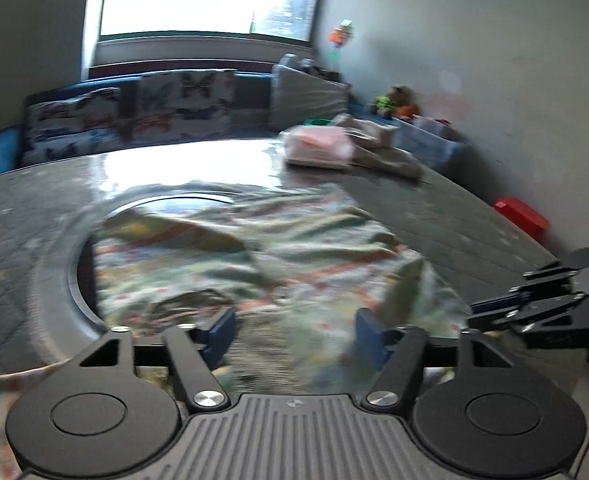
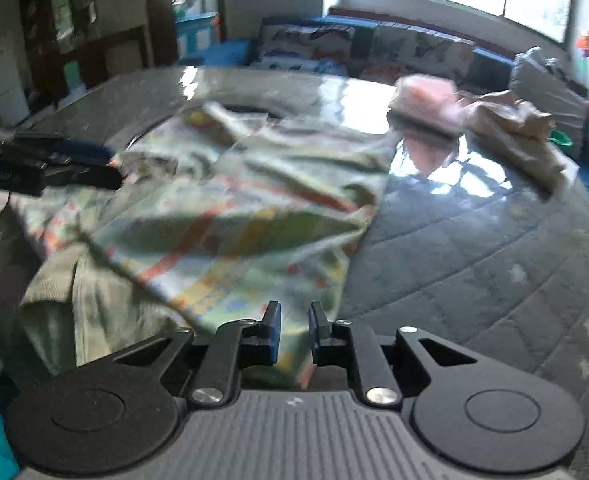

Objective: Fold clothes

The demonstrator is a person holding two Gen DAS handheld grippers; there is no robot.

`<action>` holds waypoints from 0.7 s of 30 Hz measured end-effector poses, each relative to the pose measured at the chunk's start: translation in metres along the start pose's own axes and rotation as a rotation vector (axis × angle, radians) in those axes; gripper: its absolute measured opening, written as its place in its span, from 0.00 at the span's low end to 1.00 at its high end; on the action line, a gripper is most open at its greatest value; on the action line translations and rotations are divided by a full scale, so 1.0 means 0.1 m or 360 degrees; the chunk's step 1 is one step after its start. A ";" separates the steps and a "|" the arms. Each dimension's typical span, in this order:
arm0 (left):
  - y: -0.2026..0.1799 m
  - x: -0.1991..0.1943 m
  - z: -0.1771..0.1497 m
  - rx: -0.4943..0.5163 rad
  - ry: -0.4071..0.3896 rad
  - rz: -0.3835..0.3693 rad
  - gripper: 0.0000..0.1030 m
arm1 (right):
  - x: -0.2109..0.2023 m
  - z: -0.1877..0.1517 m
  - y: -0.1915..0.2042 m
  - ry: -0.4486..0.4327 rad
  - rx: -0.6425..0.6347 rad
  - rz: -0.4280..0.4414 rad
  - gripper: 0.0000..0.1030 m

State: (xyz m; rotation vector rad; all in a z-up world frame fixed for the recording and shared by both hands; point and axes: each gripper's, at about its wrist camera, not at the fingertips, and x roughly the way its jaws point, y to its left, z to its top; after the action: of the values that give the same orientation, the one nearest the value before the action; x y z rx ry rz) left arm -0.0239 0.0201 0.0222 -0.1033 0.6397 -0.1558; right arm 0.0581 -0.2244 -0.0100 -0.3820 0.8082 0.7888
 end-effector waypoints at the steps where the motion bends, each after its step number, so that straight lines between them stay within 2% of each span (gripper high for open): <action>1: -0.03 0.02 0.00 0.0012 0.0006 -0.0025 0.54 | 0.01 0.00 0.01 0.0013 -0.0015 0.0000 0.13; 5: -0.14 0.11 -0.02 0.0039 0.0025 -0.0107 0.50 | -0.02 0.10 -0.03 -0.0014 -0.0021 -0.0006 0.13; 10: -0.21 0.30 -0.04 0.0054 0.0084 -0.0145 0.48 | 0.12 0.31 -0.10 -0.0091 0.0005 -0.0002 0.16; 15: -0.07 0.37 -0.06 -0.0019 0.0106 -0.0093 0.46 | 0.37 0.38 -0.14 -0.0071 0.0046 0.0029 0.19; 21: 0.07 0.39 -0.09 -0.0093 0.0116 -0.0032 0.46 | 0.35 0.42 -0.04 -0.0098 0.0029 0.0048 0.22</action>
State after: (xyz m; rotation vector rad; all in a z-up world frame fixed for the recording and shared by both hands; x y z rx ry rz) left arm 0.0020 0.0201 -0.0088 -0.1612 0.7165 -0.1606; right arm 0.0974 -0.1859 -0.0100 -0.3281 0.7648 0.8171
